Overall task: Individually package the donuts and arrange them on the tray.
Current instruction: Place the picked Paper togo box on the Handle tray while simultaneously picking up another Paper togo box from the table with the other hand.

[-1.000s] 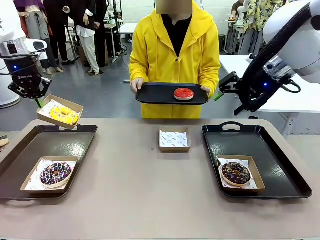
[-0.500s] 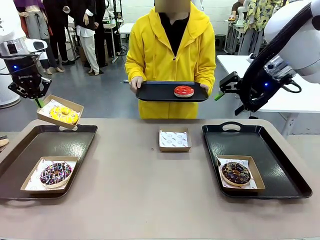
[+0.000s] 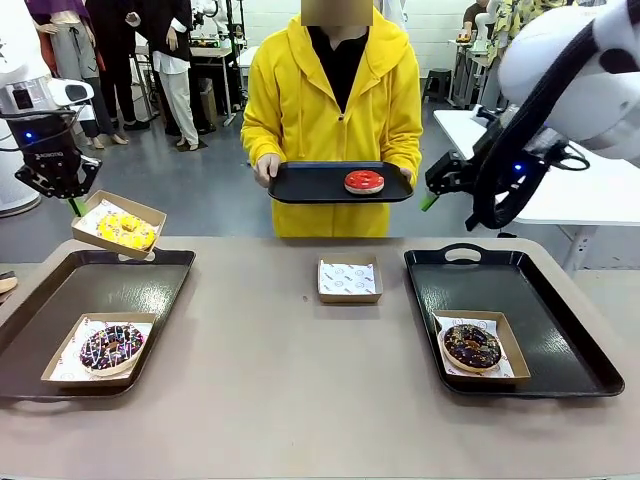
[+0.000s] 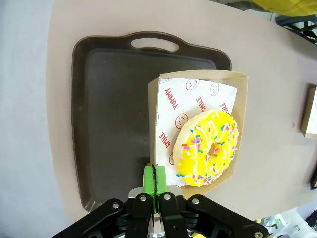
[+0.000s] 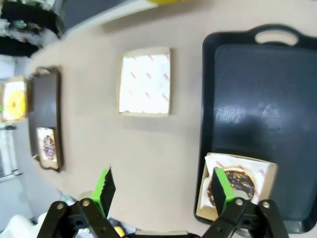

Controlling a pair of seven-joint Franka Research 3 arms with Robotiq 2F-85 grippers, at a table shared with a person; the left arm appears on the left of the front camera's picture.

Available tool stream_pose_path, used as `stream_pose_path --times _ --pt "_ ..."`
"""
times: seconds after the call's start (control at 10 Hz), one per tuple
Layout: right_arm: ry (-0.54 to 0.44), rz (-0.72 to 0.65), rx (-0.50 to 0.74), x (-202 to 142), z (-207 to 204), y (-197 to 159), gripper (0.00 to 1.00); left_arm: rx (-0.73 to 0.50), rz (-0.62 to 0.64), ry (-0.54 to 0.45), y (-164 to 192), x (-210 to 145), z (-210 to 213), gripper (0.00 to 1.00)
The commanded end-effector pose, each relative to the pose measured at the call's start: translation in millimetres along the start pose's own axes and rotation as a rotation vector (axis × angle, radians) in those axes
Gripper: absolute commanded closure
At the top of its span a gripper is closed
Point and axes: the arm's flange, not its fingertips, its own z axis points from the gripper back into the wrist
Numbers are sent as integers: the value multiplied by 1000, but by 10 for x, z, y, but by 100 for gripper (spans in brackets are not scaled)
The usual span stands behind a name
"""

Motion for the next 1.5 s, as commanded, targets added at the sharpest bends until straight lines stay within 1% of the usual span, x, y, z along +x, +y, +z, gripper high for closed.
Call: stream_pose_path --times 0.0,0.3,0.6,0.8,1.0,1.1,1.2,1.3,1.4 --pt "22 1 -105 306 -49 360 0 16 -54 -20 91 16 -100 99" --pt "61 34 -209 554 -405 859 0 39 -102 -23 133 53 -293 99" --pt "70 55 -290 651 -860 1176 0 81 -94 -2 165 104 -581 99" --pt "76 68 -336 630 -1144 1244 0 84 -88 8 191 135 -678 99" --pt "91 62 -366 586 -1343 1189 0 97 -50 11 196 152 -740 99" --pt "85 47 -362 568 -1350 1160 0 63 -86 32 165 139 -727 99" --pt "48 27 -379 518 -1267 1175 0 63 -86 32 165 139 -727 99" --pt "105 80 -332 532 -1367 1141 0 63 -86 32 165 139 -727 99" --pt "105 80 -332 532 -1367 1141 0 63 -86 32 165 139 -727 99"
